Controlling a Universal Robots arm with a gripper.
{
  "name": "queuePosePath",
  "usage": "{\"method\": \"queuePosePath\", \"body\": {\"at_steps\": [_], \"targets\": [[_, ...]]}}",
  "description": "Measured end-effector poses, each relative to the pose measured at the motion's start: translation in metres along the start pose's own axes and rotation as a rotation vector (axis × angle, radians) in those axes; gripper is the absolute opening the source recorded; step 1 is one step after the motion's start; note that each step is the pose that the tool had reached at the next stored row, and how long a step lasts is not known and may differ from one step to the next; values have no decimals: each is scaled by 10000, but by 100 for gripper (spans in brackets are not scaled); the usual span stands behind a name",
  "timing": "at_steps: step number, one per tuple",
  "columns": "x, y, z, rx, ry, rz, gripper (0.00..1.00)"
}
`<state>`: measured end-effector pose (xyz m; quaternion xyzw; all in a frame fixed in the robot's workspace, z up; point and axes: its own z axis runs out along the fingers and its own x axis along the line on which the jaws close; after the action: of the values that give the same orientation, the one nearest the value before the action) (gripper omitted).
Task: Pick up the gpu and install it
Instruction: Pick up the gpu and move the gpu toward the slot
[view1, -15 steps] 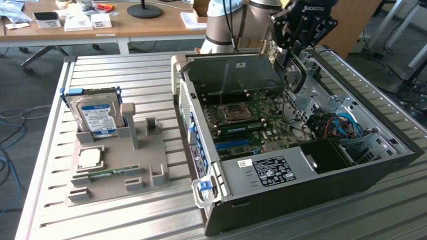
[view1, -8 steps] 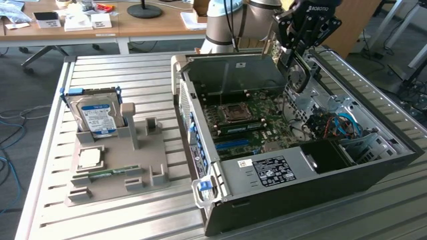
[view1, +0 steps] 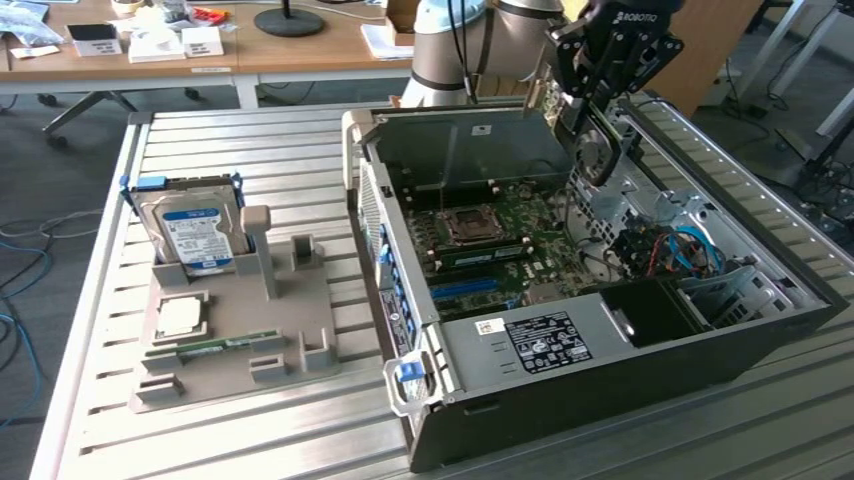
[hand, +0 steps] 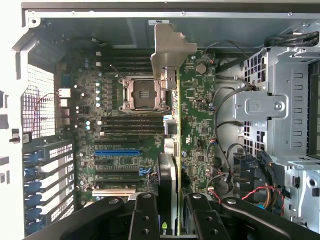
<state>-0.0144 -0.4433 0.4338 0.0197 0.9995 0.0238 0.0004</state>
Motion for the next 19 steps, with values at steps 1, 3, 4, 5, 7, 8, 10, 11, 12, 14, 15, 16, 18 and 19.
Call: {"method": "queuePosePath", "body": {"at_steps": [1, 3, 4, 5, 7, 8, 10, 11, 12, 14, 15, 16, 18, 19], "targets": [[-5, 0, 0, 0, 0, -1, 27], [-23, 1, 0, 1, -1, 2, 27], [-36, 1, 0, 0, -1, 1, 27], [-49, 2, 0, 0, 0, 2, 27], [-78, 3, 0, 0, 0, 2, 27], [-93, 4, 0, 1, 0, 2, 27], [-123, 5, 0, 0, -1, 2, 27], [-138, 5, 0, 0, 0, 1, 27], [-152, 6, 0, 1, 0, 1, 27], [-171, 7, 0, 0, 0, 1, 27], [-171, 7, 0, 0, 0, 2, 27], [-172, 7, 0, 0, 0, 2, 27], [-172, 7, 0, 0, 0, 2, 27], [-174, 7, 0, 0, 0, 1, 27]]}}
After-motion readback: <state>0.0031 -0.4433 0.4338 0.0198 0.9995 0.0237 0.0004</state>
